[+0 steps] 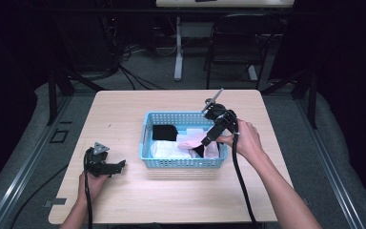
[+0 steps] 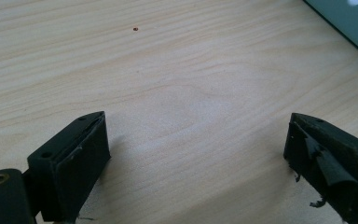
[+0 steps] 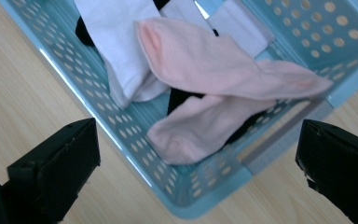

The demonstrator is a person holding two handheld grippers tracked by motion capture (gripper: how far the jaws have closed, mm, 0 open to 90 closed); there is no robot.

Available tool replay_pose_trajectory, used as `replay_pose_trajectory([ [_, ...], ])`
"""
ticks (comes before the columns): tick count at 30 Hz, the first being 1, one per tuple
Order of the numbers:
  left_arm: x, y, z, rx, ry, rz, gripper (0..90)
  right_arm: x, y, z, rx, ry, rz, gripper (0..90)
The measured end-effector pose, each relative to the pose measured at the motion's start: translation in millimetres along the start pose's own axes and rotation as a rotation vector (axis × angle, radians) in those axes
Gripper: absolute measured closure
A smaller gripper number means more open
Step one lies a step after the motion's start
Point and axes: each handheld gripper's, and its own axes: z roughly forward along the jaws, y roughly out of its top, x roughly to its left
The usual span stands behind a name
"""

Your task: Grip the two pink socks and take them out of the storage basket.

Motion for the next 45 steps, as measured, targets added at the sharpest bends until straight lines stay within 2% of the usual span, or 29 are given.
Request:
replay_pose_trajectory([
  [5,-0.1,0.0,0.1,-0.001,-0.001,-0.001,6.5,2.7,14.6,13.9,0.016,0.012,-0.025,0.0],
  [6,0.0,0.0,0.0,-0.001,-0.001,-0.001,6.4,4.3,20.3,21.1,0.022,0.017,-0.025,0.0],
  [16,0.3,0.1,0.1,0.000,-0.002,0.003,6.5,4.4,37.8,50.5,0.071,0.030,-0.028,5.2],
  [20,0.3,0.1,0.1,0.000,-0.003,0.002,6.5,4.2,42.5,64.7,0.091,-0.003,-0.028,10.7],
  [22,0.3,0.1,0.1,0.000,-0.003,0.003,6.5,4.4,44.1,70.9,0.118,-0.002,-0.026,14.8],
  [24,0.3,0.1,0.1,0.000,-0.003,0.003,6.5,4.4,44.1,73.7,0.120,-0.005,-0.026,15.3],
  [25,0.3,0.1,0.0,0.000,-0.003,0.003,6.5,3.3,45.5,79.2,0.150,-0.003,-0.020,19.6],
  [29,0.4,0.1,0.1,0.000,-0.003,0.003,6.5,2.4,46.2,84.8,0.140,-0.017,-0.019,31.0],
  [30,0.3,0.1,0.1,0.000,-0.003,0.003,6.5,2.2,47.0,85.5,0.154,-0.031,-0.023,34.6],
  [32,0.4,0.1,0.1,0.000,-0.003,0.003,6.5,2.5,47.1,87.4,0.152,-0.036,-0.019,35.7],
  [35,0.3,0.1,0.1,0.000,-0.003,0.003,6.5,2.3,47.4,90.2,0.156,-0.061,-0.011,43.2],
  [40,0.4,0.1,0.1,0.000,-0.004,0.003,6.5,1.1,46.8,92.1,0.164,-0.100,-0.021,67.3],
  [45,0.4,0.1,0.1,0.000,-0.004,0.003,6.5,0.1,45.6,90.9,0.182,-0.112,-0.026,83.9],
])
